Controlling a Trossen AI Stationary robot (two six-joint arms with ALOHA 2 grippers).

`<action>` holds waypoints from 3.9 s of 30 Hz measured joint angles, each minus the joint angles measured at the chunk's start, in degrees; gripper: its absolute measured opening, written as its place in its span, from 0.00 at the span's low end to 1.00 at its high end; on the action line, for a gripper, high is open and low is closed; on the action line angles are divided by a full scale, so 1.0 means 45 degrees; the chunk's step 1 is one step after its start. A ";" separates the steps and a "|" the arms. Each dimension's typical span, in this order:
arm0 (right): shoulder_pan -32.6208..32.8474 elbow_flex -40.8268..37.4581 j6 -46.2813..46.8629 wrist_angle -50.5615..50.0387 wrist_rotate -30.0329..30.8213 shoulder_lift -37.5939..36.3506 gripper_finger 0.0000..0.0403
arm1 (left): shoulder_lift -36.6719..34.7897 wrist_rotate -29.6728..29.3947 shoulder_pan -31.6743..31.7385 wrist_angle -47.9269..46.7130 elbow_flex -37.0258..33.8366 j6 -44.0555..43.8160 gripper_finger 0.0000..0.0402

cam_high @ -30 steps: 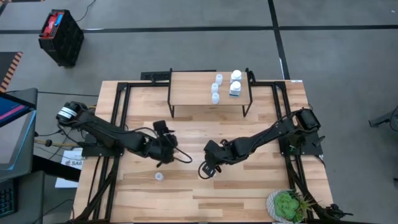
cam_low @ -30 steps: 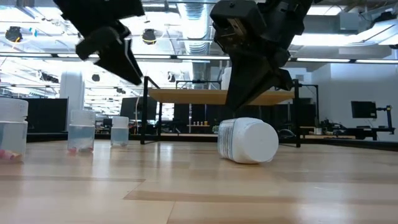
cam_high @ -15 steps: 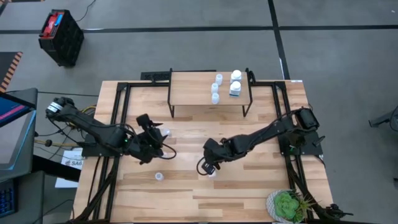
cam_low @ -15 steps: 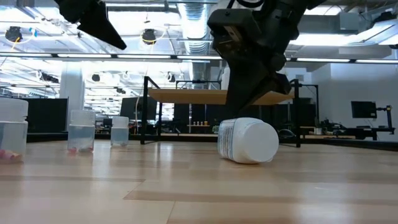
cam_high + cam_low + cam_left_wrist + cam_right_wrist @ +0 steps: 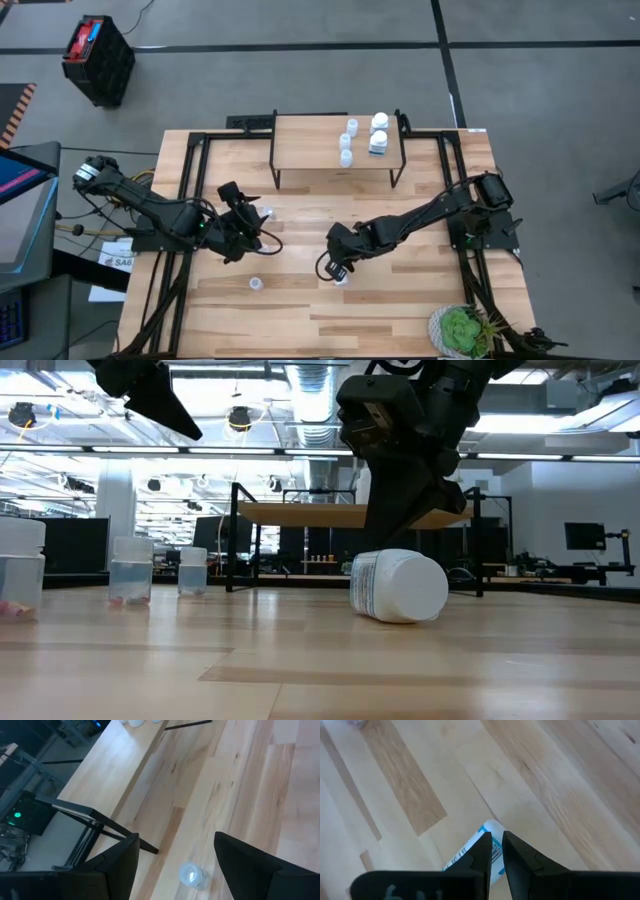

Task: Pick and place medicine bottles onto shelf by color
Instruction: Move the white pill bottle to the center of the table

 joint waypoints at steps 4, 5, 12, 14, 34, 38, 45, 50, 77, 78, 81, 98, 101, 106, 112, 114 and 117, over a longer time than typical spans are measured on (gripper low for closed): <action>0.0000 0.0000 -0.0109 0.0109 -0.0018 0.0044 0.17 | 0.0000 -0.0005 0.0000 0.0000 0.0000 -0.0001 0.61; -0.0006 0.0015 -0.0108 0.0175 -0.0015 0.0200 0.17 | 0.0000 -0.0005 0.0000 0.0000 0.0000 0.0000 0.61; -0.0182 0.0003 -0.0108 0.0386 -0.0104 0.0923 0.17 | 0.0005 -0.0029 0.0000 -0.0092 0.0000 -0.0010 0.61; -0.0271 -0.0063 -0.0110 0.0154 -0.0100 0.0918 0.17 | 0.0009 -0.0024 0.0005 -0.0133 0.0000 -0.0019 0.61; -0.0159 0.1133 -0.1239 -0.1622 -0.0089 -0.1305 0.17 | 0.0010 0.0573 0.0005 -0.0065 -0.0010 -0.0194 0.61; 0.0770 0.1161 -0.1219 -0.2460 -0.0025 -0.2315 0.17 | 0.0212 0.2129 0.0000 0.0971 -0.0010 0.0137 0.61; 0.3080 0.1161 -0.0724 -0.3251 0.0779 -0.3245 0.17 | 0.1471 0.4465 -0.0005 0.4178 -0.0010 0.1177 0.61; 0.4302 0.1160 0.0635 -0.3575 0.2161 -0.2846 0.17 | 0.3493 0.6004 -0.0143 0.7327 -0.0010 0.1755 0.61; 0.2791 0.1137 0.2139 -0.2383 0.1358 0.1486 0.17 | 0.8948 0.7113 -0.0355 1.3665 0.0040 0.0524 0.61; 0.2740 0.1137 0.2132 -0.2288 0.1362 0.1457 0.17 | 0.9132 0.7237 -0.0292 1.3955 0.0115 0.0587 0.61; 0.2581 0.1146 0.2068 -0.1659 0.1332 0.1443 0.17 | 0.9410 0.7455 -0.0175 1.4004 0.0199 0.0636 0.61; 0.1263 0.1146 0.0806 -0.0239 0.1520 0.1438 0.17 | 0.9636 0.8109 0.1286 1.4364 0.0189 0.2659 0.61; 0.0943 0.1146 0.0434 -0.0462 0.1530 0.1438 0.17 | 0.9632 0.8567 0.1759 1.4356 0.0189 0.2759 0.61; 0.0425 0.1146 0.0063 -0.1277 0.1520 0.1418 0.17 | 0.9603 0.8880 0.2456 1.4139 0.0208 0.3202 0.61; -0.0126 0.1146 0.0101 -0.2658 0.1433 0.1347 0.17 | 0.9602 0.8790 0.3208 1.3746 0.0217 0.3531 0.61; -0.0256 0.1151 0.0139 -0.3014 0.1409 0.1326 0.17 | 0.9602 0.8878 0.3416 1.3746 0.0214 0.3531 0.61; -0.0331 0.1160 0.0228 -0.3757 0.1521 0.0957 0.17 | 0.9607 0.8901 0.3662 1.3844 0.0214 0.3718 0.61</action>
